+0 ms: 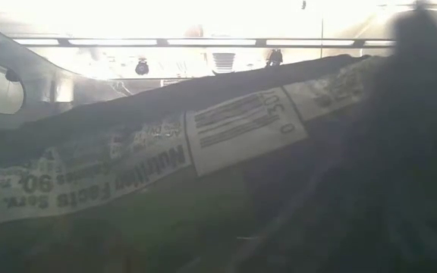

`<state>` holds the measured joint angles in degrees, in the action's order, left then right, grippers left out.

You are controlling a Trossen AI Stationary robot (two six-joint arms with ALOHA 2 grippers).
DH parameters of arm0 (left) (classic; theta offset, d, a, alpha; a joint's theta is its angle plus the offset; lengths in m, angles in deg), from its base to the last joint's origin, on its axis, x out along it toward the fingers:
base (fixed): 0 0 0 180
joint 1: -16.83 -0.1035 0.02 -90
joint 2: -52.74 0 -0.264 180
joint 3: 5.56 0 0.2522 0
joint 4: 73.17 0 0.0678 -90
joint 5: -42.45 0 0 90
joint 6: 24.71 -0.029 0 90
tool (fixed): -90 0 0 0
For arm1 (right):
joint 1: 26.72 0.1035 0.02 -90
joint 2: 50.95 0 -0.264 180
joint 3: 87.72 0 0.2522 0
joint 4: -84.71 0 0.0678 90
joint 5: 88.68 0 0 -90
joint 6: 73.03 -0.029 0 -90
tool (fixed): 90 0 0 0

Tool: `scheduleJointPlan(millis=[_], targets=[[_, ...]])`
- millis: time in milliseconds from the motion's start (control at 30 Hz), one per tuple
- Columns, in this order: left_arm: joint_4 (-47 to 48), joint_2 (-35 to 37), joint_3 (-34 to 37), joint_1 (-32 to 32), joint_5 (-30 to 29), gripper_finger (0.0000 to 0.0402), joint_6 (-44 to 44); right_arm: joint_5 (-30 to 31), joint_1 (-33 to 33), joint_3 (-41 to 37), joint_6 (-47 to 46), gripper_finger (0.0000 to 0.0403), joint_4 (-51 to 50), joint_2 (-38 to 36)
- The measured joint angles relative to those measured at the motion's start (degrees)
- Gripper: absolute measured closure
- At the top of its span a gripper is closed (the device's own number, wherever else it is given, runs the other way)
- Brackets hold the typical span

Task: Pick and place Granola Bars by type
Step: Put the yellow granola bar into the top right bin

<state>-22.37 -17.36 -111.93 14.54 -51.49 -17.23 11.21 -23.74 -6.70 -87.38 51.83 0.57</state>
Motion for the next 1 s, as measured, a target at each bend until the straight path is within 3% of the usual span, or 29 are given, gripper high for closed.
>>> scheduleJointPlan(millis=[167, 467, 700, 1000], targets=[[-1.2, 0.9, 3.9, 0.0, -1.0, 0.0194, 2.0, 0.6, 0.0, 1.6, -0.9, 0.0338, -7.5, -2.9], [-10.2, 3.3, 10.6, 0.0, -1.4, 0.0193, 4.6, 2.7, 0.0, 14.1, -2.6, 0.0338, -28.0, -3.7], [-11.0, 3.9, 11.7, 0.0, -1.6, 0.0193, 6.0, 3.2, 0.0, 19.6, -3.6, 0.0338, -40.0, -3.8], [-11.1, 3.9, 11.8, 0.0, -2.2, 0.0193, 6.9, 3.2, 0.0, 20.4, -14.1, 0.0338, -52.3, -3.5]])
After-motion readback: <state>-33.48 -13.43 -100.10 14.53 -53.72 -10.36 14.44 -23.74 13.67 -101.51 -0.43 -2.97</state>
